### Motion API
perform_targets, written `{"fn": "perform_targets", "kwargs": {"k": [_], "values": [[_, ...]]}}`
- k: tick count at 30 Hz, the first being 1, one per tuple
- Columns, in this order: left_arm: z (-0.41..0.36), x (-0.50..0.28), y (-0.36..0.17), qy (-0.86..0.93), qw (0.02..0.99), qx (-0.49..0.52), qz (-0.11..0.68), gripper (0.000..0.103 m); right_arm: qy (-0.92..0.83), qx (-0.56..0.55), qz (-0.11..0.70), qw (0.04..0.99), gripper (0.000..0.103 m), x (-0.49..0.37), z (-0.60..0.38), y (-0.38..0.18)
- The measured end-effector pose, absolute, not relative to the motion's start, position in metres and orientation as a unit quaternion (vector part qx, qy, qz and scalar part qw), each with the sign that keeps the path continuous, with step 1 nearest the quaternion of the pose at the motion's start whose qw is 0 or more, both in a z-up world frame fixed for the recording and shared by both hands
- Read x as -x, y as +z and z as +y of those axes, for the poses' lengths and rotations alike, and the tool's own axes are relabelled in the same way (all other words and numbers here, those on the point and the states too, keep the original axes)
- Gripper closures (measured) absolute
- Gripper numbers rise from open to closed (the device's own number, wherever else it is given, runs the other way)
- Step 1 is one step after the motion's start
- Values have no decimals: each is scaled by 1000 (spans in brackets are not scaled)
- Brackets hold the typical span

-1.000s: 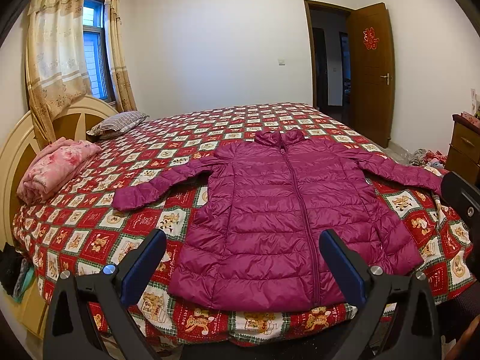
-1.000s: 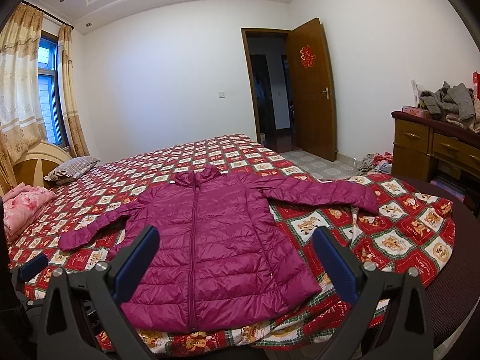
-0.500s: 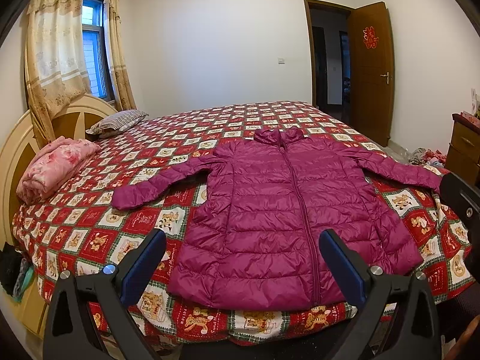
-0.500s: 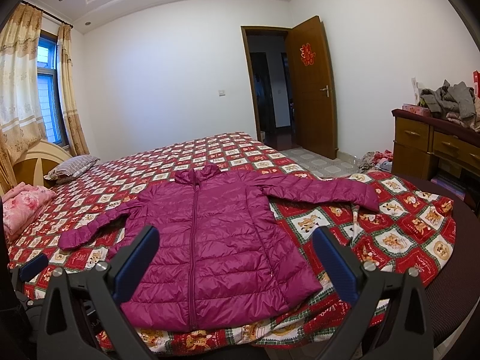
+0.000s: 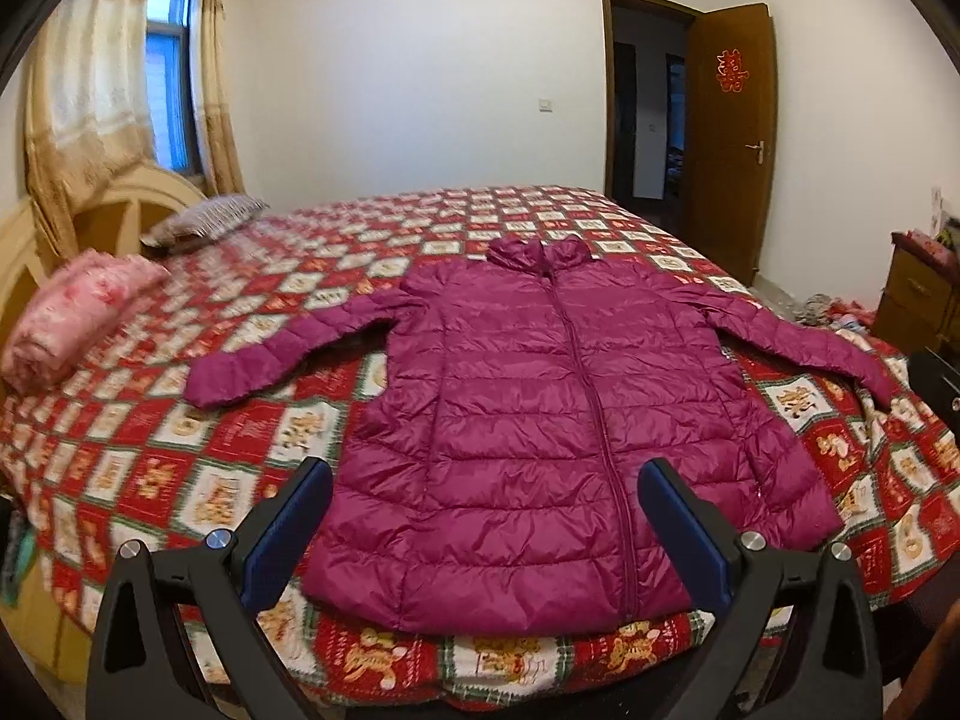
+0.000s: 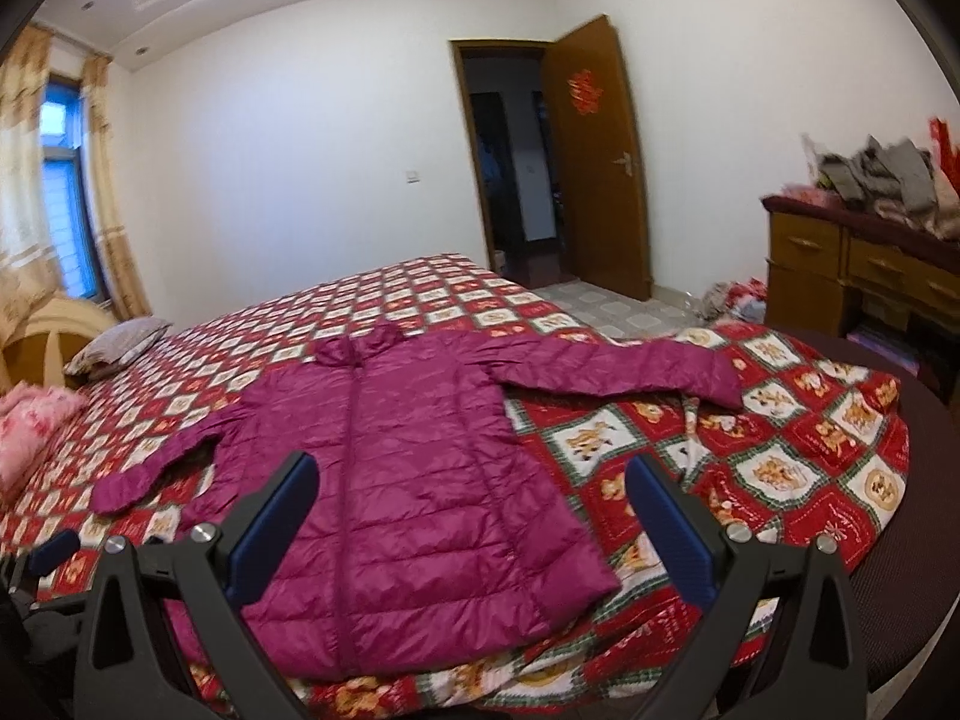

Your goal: Fold large clothes

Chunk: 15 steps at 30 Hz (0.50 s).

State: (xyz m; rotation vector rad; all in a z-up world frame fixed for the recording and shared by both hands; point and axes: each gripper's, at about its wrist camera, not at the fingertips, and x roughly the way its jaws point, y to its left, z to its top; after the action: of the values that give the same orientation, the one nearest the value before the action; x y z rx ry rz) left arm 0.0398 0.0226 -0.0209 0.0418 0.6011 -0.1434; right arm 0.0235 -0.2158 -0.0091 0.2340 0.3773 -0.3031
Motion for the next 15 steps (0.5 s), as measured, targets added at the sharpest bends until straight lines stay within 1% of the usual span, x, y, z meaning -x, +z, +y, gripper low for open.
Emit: {"fn": "perform_targets", "kwargs": {"k": [4, 9, 15], "values": [[43, -70, -27, -76, 948, 7, 310, 1, -178, -153, 191, 953, 0, -33, -259, -13], [74, -118, -27, -54, 947, 18, 315, 1, -259, -167, 183, 933, 0, -40, -319, -13], [107, -181, -28, -37, 949, 24, 312, 1, -312, -257, 232, 885, 0, -66, -416, -35]]}}
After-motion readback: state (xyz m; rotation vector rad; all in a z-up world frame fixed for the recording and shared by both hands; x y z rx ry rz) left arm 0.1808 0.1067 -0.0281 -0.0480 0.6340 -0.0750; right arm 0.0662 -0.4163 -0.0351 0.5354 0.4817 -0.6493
